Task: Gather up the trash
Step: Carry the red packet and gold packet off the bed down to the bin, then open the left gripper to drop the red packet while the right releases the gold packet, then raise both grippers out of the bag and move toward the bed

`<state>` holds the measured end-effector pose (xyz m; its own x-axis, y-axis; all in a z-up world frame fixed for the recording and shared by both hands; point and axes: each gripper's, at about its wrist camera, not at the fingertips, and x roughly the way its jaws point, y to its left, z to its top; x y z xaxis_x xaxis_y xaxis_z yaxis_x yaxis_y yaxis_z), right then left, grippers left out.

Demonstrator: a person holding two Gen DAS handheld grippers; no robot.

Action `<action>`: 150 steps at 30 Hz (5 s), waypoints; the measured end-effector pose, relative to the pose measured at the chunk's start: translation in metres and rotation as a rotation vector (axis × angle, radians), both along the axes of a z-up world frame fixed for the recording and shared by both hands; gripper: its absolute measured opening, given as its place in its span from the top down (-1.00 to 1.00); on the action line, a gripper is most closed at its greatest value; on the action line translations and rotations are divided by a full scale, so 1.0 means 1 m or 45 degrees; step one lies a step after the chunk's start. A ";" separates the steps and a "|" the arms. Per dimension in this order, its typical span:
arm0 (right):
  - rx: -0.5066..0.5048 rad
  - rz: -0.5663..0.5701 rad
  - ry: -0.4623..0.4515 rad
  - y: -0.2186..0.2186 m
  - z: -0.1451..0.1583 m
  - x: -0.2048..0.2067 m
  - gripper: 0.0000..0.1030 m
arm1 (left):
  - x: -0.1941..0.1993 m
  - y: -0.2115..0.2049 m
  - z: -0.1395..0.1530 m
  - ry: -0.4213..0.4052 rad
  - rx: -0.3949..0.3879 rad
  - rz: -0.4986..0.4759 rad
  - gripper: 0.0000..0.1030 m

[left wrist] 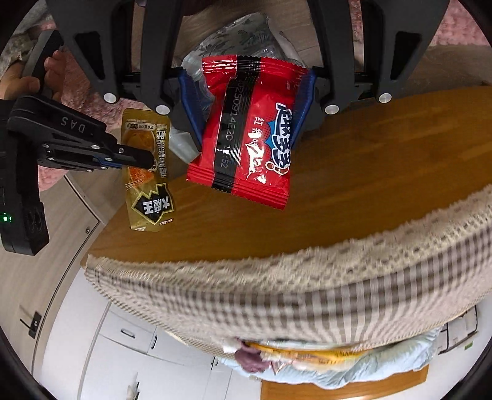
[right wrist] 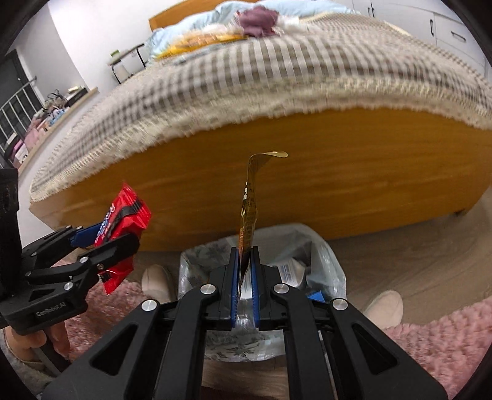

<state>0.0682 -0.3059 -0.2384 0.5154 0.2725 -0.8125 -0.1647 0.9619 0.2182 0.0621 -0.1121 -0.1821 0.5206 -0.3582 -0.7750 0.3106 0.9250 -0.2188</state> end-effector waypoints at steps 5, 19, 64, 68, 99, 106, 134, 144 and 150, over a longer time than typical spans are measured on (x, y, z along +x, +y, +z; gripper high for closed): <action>0.012 -0.028 0.105 0.000 -0.024 0.010 0.85 | 0.003 -0.004 -0.023 0.063 0.036 -0.009 0.03; -0.055 -0.074 0.189 0.009 -0.048 0.023 0.86 | 0.029 -0.018 -0.078 0.258 0.084 0.024 0.03; -0.191 -0.117 0.315 0.011 -0.088 0.039 0.31 | 0.045 -0.002 -0.098 0.440 0.031 0.206 -0.85; -0.189 -0.130 0.290 0.009 -0.084 0.036 -0.14 | 0.044 -0.001 -0.099 0.451 0.020 0.209 -0.85; -0.262 -0.137 0.293 0.013 -0.088 0.035 -0.81 | 0.042 -0.001 -0.094 0.420 0.012 0.203 -0.85; -0.268 -0.135 0.264 0.014 -0.084 0.033 -0.81 | 0.041 0.000 -0.087 0.357 0.012 0.194 -0.85; -0.300 -0.101 -0.377 0.022 0.032 -0.013 -0.81 | -0.005 0.004 0.018 -0.094 -0.003 0.137 -0.85; -0.265 -0.128 -0.551 0.017 0.071 -0.018 -0.84 | -0.008 0.003 0.060 -0.183 -0.073 0.090 -0.85; -0.253 -0.169 -0.646 0.005 0.095 -0.009 -0.84 | -0.001 0.005 0.083 -0.264 -0.086 0.086 -0.85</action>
